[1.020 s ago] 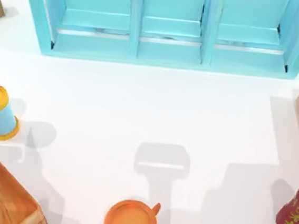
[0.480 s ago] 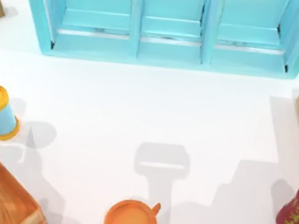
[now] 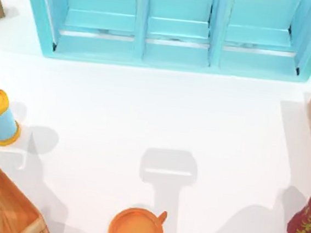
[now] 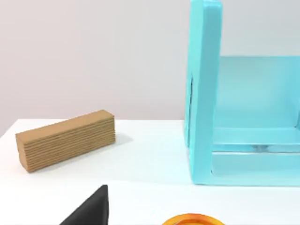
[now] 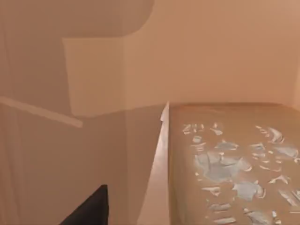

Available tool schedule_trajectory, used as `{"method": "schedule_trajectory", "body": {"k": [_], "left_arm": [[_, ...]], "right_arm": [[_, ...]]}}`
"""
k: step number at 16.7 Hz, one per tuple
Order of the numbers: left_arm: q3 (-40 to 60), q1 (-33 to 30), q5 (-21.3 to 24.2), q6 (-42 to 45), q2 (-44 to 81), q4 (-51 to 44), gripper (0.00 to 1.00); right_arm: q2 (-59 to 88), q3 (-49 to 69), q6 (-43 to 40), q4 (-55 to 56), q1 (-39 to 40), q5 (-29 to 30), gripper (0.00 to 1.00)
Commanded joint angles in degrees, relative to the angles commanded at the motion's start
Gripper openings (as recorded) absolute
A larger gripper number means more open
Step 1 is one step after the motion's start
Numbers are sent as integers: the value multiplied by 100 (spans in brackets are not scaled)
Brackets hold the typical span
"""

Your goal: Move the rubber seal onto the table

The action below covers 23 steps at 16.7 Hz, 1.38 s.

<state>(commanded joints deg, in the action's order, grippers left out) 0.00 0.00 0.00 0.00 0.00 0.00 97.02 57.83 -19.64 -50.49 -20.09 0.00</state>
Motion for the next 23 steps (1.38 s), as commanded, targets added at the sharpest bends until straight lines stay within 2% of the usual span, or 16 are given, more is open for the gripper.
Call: {"method": "schedule_trajectory", "body": {"k": [6,19,23], "left_arm": [[0,0,0,0,0,0,100],[0,0,0,0,0,0,100],[0,0,0,0,0,0,100]], "right_arm": [[91,-203,1,268,-1,0,100],[91,-203,1,268,-1,0,2],[91,-203,1,268,-1,0,0]]}}
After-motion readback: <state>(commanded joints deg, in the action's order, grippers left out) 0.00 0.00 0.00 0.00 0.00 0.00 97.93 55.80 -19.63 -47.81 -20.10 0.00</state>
